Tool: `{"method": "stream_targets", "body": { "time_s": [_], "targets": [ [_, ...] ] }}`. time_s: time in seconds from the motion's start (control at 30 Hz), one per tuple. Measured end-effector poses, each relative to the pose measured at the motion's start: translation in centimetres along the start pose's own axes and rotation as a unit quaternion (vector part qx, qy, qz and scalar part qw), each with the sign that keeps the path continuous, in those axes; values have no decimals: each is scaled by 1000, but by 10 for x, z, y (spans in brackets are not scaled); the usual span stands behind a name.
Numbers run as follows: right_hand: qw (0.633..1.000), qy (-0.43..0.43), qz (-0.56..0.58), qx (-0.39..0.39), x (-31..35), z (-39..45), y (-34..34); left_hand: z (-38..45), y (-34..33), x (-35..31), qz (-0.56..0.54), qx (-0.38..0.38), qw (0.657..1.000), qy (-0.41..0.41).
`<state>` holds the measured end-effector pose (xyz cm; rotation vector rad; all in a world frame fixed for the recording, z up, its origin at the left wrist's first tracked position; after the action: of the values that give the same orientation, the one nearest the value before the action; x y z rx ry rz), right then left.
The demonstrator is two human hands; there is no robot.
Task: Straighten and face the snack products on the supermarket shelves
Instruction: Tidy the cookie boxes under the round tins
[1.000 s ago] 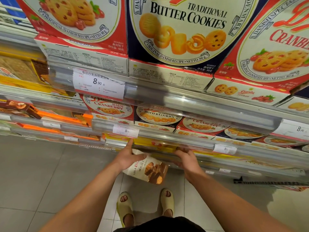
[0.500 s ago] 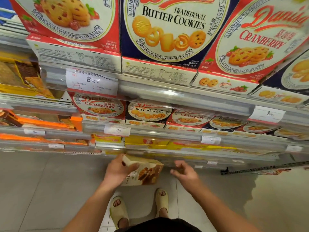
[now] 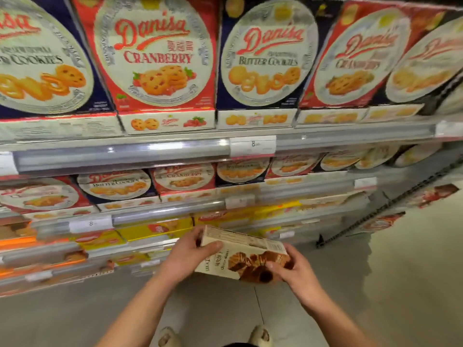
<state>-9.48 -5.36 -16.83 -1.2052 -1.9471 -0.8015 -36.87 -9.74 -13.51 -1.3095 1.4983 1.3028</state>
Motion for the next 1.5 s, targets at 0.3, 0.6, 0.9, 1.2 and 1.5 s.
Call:
{"method": "stream_targets", "body": {
  "time_s": [0.3, 0.6, 0.9, 1.2, 1.5],
  "targets": [
    [976, 65, -77, -195, -16, -51, 211, 40, -166, -82, 318, -4, 935, -158],
    [934, -6, 15, -356, -77, -80, 330, 87, -286, -120, 519, 109, 807, -260],
    [893, -51, 13, -447, -68, -86, 385, 170, -308, -112, 622, 96, 748, -208],
    [877, -65, -30, -475, -40, -43, 444, 190, -312, -97, 580, 49, 773, -252],
    [925, -68, -80, -365, -48, 59, 484, 199, -325, -107, 581, -97, 768, -251]
  ]
}}
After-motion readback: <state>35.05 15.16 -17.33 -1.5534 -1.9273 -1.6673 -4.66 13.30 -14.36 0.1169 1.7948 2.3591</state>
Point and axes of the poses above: each hand's wrist, its own z-axis towards the middle knuckle, its own y-axis out of the back of the hand, x = y × z, the point moved 10 cm from there along z, towards the middle knuckle, and after that the axes turned 11 degrees about -y, right-handed, at the moved point
